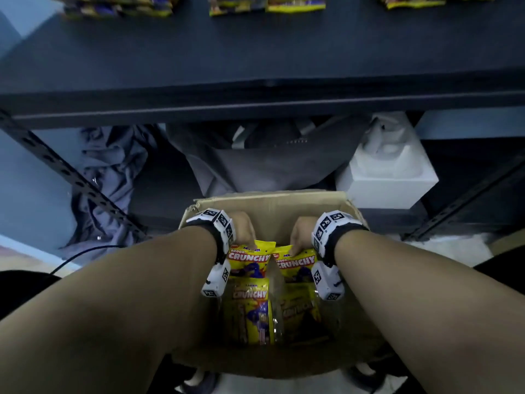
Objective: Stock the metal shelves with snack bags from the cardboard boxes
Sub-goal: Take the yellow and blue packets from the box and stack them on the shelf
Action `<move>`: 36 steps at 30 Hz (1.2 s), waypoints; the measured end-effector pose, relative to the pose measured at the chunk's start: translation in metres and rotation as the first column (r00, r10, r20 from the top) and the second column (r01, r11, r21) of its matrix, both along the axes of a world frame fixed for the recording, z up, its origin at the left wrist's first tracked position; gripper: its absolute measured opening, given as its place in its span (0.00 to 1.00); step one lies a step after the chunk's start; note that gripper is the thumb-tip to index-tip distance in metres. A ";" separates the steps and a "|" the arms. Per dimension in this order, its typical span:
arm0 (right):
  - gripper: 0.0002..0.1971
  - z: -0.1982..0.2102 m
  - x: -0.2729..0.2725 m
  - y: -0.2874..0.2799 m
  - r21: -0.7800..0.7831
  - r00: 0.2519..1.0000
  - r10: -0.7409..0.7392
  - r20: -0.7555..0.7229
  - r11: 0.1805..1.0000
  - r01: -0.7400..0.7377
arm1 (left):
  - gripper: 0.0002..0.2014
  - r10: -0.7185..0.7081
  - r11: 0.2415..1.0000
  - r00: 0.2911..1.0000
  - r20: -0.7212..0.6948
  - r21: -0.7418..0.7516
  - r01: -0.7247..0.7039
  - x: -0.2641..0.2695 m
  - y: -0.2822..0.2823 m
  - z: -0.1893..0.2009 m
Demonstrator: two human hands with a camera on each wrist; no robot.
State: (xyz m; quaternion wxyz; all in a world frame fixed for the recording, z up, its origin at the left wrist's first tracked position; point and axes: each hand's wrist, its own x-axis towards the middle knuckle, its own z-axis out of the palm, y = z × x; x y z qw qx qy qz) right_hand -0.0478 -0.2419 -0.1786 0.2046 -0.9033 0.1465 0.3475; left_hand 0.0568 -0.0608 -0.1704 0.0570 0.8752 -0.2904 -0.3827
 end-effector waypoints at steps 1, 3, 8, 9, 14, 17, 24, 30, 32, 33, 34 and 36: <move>0.18 0.015 0.000 -0.002 -0.007 0.999 0.018 0.029 1.000 -0.018 | 0.10 -0.014 1.000 0.999 0.032 -0.004 0.014 0.003 0.000 0.014; 0.15 0.040 0.003 -0.009 -0.041 0.994 0.039 0.098 0.999 -0.035 | 0.04 -0.062 0.998 0.990 0.124 -0.013 0.064 0.007 0.000 0.041; 0.10 0.121 -0.001 -0.016 -0.112 0.960 0.024 0.280 0.994 0.008 | 0.07 -0.117 0.989 0.965 0.235 -0.061 0.135 0.011 0.007 0.114; 0.08 0.138 -0.003 -0.018 -0.119 0.948 0.033 0.315 0.993 0.005 | 0.06 -0.124 0.985 0.960 0.251 -0.088 0.150 0.011 0.009 0.128; 0.06 0.216 -0.011 -0.026 -0.079 0.906 0.070 0.417 0.996 -0.040 | 0.04 -0.104 0.948 0.938 0.330 -0.252 0.194 0.011 0.015 0.204; 0.07 0.259 -0.011 -0.028 -0.084 0.881 0.118 0.459 0.992 -0.089 | 0.04 -0.108 0.934 0.924 0.367 -0.282 0.221 0.014 0.018 0.247; 0.06 0.349 -0.008 -0.028 -0.116 0.781 0.171 0.600 0.985 -0.127 | 0.05 -0.145 0.913 0.861 0.487 -0.270 0.307 0.021 0.019 0.323; 0.05 0.386 0.005 -0.036 -0.148 0.758 0.174 0.628 0.984 -0.103 | 0.04 -0.055 0.895 0.860 0.507 -0.356 0.267 0.036 0.013 0.369; 0.05 0.391 0.012 -0.040 -0.164 0.736 0.165 0.657 0.984 -0.075 | 0.04 -0.021 0.893 0.851 0.524 -0.373 0.251 0.044 0.009 0.377; 0.06 0.392 0.016 -0.043 -0.165 0.722 0.156 0.674 0.984 -0.059 | 0.05 -0.004 0.893 0.845 0.535 -0.379 0.243 0.047 0.007 0.380; 0.06 0.393 0.020 -0.045 -0.163 0.708 0.145 0.691 0.986 -0.043 | 0.05 0.013 0.892 0.838 0.546 -0.385 0.236 0.051 0.005 0.382; 0.07 0.394 0.028 -0.049 -0.157 0.685 0.119 0.718 0.988 -0.007 | 0.05 0.045 0.888 0.825 0.564 -0.400 0.225 0.059 0.001 0.385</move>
